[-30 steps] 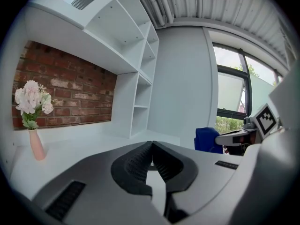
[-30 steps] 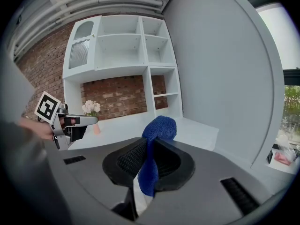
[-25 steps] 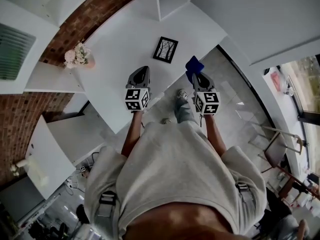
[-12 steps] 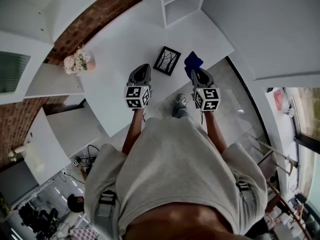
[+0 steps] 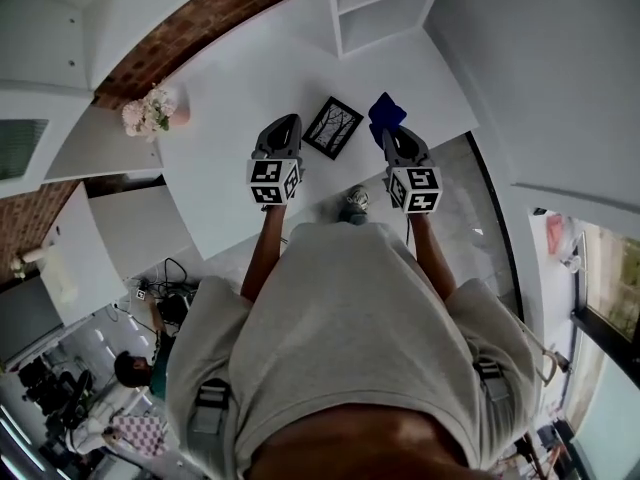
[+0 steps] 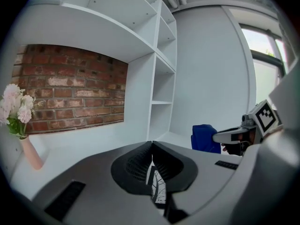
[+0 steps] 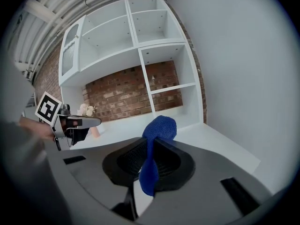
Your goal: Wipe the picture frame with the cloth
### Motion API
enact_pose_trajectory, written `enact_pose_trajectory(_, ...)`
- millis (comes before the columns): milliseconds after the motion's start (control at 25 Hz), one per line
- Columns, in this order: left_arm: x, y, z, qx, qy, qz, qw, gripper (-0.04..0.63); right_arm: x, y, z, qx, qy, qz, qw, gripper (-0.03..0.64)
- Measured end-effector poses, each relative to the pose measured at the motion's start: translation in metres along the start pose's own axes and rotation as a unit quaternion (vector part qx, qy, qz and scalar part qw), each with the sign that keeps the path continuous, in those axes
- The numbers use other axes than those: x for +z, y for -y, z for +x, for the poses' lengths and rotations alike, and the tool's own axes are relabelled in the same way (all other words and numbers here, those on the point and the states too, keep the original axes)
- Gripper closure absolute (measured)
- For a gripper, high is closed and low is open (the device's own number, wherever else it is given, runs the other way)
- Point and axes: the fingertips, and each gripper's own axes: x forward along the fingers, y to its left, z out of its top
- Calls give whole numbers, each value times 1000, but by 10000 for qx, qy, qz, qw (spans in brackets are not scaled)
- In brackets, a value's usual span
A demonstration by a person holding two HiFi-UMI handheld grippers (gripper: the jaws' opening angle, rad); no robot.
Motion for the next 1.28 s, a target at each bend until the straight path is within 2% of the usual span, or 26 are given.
enact_pose_trajectory(200,-10,-4,2,204,-203,1,9996,578,-1,6,16,180,-36,30,9998,558)
enact_pose_trajectory(440,-21,-5,5,189,-396,82,9990,578,-7,9,24,227,-51,133,9996,558)
enact_pose_trajectory(840,-40,-5,23,-313,-661,233,9971,578,-12,10,19,-190,2,260,9995,558)
enact_pose_trajectory(1280,-71,-25,34,-961,-787,91,9922,578,-22,-21,33,-707,-150,222,9971,558)
